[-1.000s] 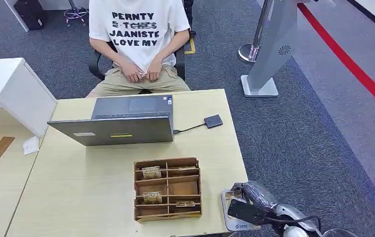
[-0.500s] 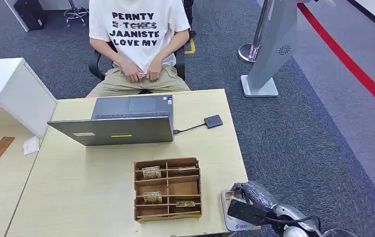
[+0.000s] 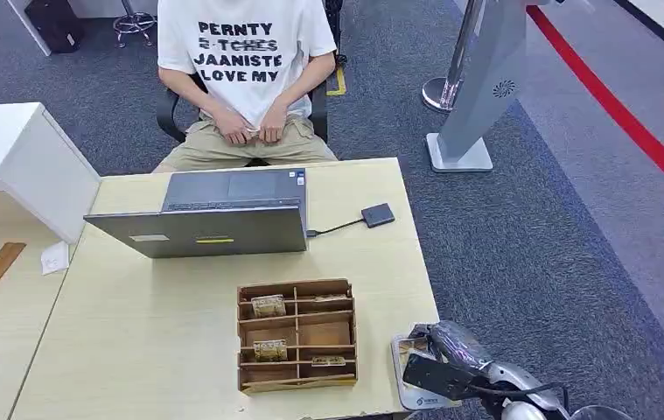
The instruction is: Pass the card to the sensor for recognition and then transmit it.
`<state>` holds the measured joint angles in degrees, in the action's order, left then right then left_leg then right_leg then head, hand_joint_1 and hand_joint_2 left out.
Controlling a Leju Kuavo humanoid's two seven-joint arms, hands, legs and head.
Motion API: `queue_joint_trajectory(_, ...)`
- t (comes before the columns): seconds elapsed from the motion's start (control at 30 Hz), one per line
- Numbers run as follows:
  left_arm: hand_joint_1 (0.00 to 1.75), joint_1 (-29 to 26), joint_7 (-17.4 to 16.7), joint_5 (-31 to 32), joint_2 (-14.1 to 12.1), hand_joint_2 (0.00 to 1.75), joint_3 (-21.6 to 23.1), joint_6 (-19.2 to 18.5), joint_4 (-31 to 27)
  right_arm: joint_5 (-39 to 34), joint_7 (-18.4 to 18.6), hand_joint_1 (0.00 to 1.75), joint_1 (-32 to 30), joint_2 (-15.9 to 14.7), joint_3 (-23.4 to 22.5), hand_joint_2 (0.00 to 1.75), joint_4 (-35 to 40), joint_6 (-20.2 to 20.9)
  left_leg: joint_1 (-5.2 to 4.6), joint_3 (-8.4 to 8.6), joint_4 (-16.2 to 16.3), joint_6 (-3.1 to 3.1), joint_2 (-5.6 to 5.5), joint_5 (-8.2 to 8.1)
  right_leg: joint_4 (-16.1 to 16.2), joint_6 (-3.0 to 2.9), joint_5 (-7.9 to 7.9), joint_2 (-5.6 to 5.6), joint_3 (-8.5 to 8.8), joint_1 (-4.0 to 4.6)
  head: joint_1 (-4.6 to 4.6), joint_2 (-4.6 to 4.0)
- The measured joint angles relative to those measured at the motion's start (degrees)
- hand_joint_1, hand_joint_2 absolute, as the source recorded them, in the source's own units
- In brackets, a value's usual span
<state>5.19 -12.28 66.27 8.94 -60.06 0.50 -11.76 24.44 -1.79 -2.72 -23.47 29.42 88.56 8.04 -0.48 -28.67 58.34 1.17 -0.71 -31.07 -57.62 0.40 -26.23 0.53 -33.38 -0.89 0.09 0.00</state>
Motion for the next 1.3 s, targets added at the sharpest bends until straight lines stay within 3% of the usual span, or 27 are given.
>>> queue_joint_trajectory(1.3, 0.0, 0.0, -0.31, 0.09, 0.0, 0.0, 0.0, 0.15, 0.0, 0.0, 0.0, 1.75, -0.33, -0.02, 0.17, 1.75, 0.0, -0.48, 0.0, 0.01, 0.0, 0.0, 0.0, 0.0, 0.0, 0.0, 0.0, 0.0, 0.0, 0.0, 0.0, 0.0)
